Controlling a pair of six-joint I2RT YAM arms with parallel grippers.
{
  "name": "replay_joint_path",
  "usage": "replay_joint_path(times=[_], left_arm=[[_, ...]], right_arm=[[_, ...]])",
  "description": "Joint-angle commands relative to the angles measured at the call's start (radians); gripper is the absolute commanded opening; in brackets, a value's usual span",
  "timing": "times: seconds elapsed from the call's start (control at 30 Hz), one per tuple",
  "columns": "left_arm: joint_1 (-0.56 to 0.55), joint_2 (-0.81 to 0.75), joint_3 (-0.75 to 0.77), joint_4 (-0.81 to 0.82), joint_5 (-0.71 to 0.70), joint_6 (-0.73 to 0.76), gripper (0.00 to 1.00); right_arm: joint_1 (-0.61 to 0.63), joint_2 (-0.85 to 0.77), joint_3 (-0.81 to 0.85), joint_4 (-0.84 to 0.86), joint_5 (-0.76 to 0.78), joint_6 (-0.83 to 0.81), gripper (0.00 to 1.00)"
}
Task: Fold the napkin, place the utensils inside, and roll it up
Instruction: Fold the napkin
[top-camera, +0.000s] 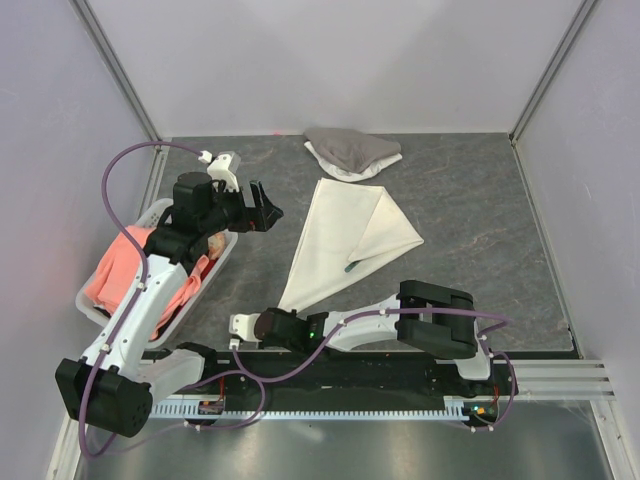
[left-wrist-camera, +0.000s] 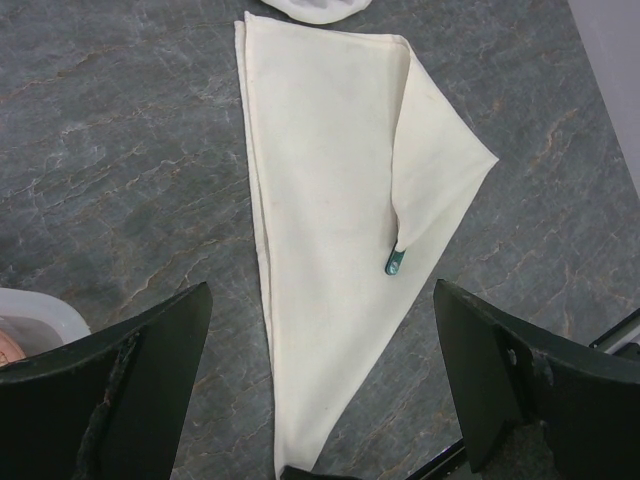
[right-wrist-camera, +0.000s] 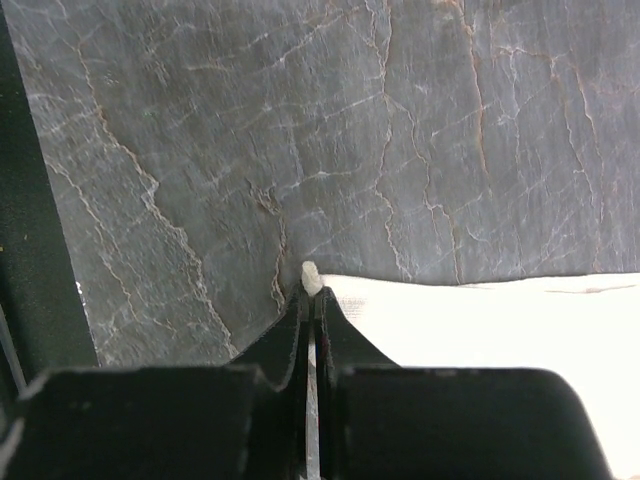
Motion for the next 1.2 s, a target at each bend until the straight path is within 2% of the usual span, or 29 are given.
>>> replay_joint_path(times=[0.0,0.3,0.47,0.77,1.17], left_arm=[[0.005,-0.006,-0.001,0.035,0.021,-0.018,1.0],[0.005,-0.006,0.001,0.033,0.018,-0.018,1.0],[0.006,-0.008,-0.001,0.033,0.015,-0.019,1.0],[0.005,-0.003,-0.001,0.033,0.017,-0.019,1.0],[0.005,0.004,-0.004,0.033,0.029,-0.021,1.0]], right_arm=[[-0.003,0.001,0.033,0.031,0.003,0.015,0.0],[-0.019,-0.071,0.048,0.059,0.066,0.145,0.0],[-0.09,-0.129,0.03,0.069,0.049,0.249,0.0],[-0.262,-0.247,-0.091,0.098,0.057,0.547,0.0],[-0.412,-0.402,-0.216,0.039,0.218,0.733,0.0]])
